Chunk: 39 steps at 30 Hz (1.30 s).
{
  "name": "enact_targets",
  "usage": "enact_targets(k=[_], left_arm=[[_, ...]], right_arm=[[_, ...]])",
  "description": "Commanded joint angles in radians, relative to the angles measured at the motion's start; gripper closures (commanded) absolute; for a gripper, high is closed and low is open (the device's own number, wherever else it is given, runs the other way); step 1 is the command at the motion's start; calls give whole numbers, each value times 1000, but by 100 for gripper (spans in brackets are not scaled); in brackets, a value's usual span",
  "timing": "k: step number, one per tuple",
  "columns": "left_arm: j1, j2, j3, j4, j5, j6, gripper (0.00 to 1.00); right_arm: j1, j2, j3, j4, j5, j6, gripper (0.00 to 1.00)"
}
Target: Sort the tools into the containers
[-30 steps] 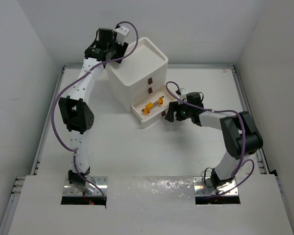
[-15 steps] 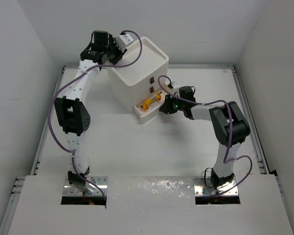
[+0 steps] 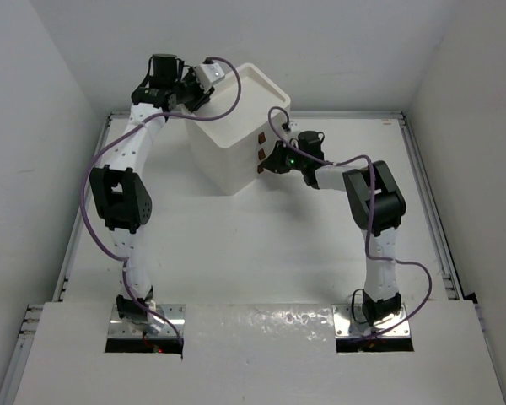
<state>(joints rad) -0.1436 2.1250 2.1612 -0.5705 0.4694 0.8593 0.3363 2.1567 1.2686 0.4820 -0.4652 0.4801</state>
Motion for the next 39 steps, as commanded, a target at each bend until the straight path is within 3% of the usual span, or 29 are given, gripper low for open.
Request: enact_targets(k=[1,10,15,17,18,20,21,22,25,29,33,34,35,36,39], left_arm=[[-33,64,-61,-203,101,63,100],[-30,49,-72,-146,75,23,100],[-28,35,-72,-68,18,-31,100],[-28,29,-70,-33,-1,-61,98],[-28,23,-72,7,-27,-106,87],[-28,13,-69,49,-66,-166,61],[-30,7,-66,72,-84,-227,49],[-30,-13,-66,124,-116,-261,33],[-31,-62,-32,190,-188,-426,1],[-34,-79,156,117,-349,-598,0],[-34,-181,192,46,-671,-574,0],[-34,-203,145,43,-824,-557,0],[-30,-229,103,52,-825,-540,0],[-24,-287,-6,69,-1032,-511,0],[18,-401,-247,148,-1124,-522,0]], right_arm=[[18,49,40,131,7,92,90],[-46,-179,-162,173,53,81,91],[-164,-357,-279,3,120,81,81],[-219,-444,-349,-54,137,89,65],[-282,-499,-394,-109,152,95,41],[-347,-546,-425,-186,171,95,21],[-426,-561,-432,-289,184,91,1],[-460,-577,-439,-343,206,72,1],[-574,-613,-440,-515,232,32,1],[-641,-670,-446,-629,314,0,1],[-651,-701,-434,-694,373,-18,1],[-651,-701,-431,-700,373,-18,1],[-652,-701,-433,-704,370,-18,1],[-651,-702,-436,-704,370,-15,1],[-652,-705,-459,-695,343,-14,1]])
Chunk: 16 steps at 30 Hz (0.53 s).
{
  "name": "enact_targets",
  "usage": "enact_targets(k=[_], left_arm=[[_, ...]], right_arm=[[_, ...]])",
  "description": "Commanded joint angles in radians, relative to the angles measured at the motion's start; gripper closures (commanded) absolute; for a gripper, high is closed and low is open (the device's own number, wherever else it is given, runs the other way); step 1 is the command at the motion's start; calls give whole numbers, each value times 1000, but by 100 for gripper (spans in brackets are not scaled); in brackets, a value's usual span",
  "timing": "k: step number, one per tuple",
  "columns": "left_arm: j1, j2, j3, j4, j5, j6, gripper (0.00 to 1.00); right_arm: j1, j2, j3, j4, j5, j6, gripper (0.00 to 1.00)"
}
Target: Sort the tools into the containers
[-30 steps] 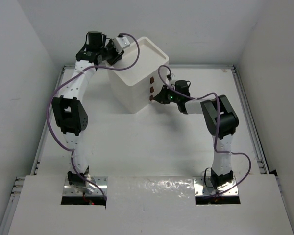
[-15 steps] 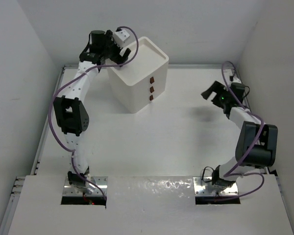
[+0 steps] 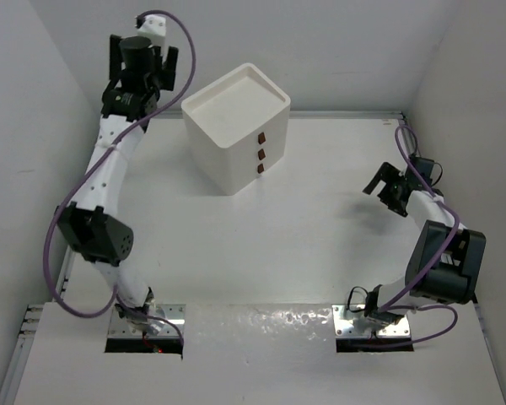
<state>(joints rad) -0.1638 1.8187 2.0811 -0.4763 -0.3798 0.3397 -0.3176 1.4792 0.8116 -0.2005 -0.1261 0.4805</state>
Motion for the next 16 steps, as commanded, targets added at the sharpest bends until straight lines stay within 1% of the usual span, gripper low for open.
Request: enact_targets(k=[1,2,3,5,6,8,12,15,16], left_arm=[[46,-117,-223,67,-289,-11,0],[58,-154,-272,76,-301,-31,0],[64,-169,-371,100,-315,-40,0],[75,-212,-467,136,-318,-71,0],[76,-219,-542,154,-312,-85,0],[79,-219,-626,160,-275,-105,0],[79,-203,-713,157,-239,-171,0],[78,-222,-773,186,-235,-195,0],[78,-234,-795,194,-235,-202,0]], right_arm=[[2,-34,-8,-7,-3,-14,1],[2,-39,-14,7,-7,-13,1],[2,-46,-26,12,-12,-16,1],[2,-66,-35,21,-12,-23,1],[2,-74,-43,23,-15,-35,1],[2,-91,-49,23,-14,-54,1],[0,-122,-68,12,0,-75,1],[2,-171,-121,44,16,-80,1],[2,-209,-140,88,17,-80,1]])
